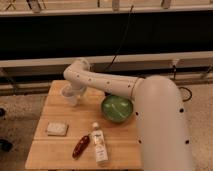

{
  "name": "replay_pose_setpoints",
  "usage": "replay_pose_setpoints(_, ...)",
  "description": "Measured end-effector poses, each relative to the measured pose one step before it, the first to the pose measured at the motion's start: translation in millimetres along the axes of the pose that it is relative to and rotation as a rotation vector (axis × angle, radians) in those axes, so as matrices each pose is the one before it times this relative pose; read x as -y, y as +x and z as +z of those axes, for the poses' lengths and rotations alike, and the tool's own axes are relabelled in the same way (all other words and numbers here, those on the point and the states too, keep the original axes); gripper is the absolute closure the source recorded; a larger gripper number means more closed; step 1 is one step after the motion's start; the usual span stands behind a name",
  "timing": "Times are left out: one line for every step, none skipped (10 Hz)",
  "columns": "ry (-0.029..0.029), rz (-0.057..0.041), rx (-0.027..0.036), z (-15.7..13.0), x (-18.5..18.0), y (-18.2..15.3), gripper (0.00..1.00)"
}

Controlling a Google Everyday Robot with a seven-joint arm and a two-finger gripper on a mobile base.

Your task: Pick up the ceramic cup

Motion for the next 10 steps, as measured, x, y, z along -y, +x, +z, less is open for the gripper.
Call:
replay_pose_setpoints(0.00013,-0.00046,0.00251,1.87,0.42,-0.96,0.2)
replay_pose_setpoints(0.00096,0.00018,0.00288,1.23,0.63,-0.67,0.2)
replay_pose_setpoints(-0.00032,-0.00047,0.00146,1.47,0.15,0.31,0.2)
replay_pose_setpoints(-0.00023,-0.00001,0.00223,1.57,0.37,0.12,0.2)
replay_pose_setpoints(0.00012,0.00081,0.00289,0.76,0.13,-0.55,0.2)
replay_pose_setpoints(-0.00016,-0.0001,0.00314,2.18,0.24,-1.12,0.2)
replay_pose_setpoints(0.00005,-0.00115,0.00131,1.28,0.66,-0.54,0.2)
replay_pose_setpoints(0.00005,-0.00048,0.00341,1.73,0.42,-0.33,0.2)
replay_pose_setpoints(0.00009,-0.00083,0.0027,1.22,0.45,0.08,0.2)
replay_pose_setpoints(-0.00049,0.00153,0.00175,1.18,-0.52,0.73,0.2)
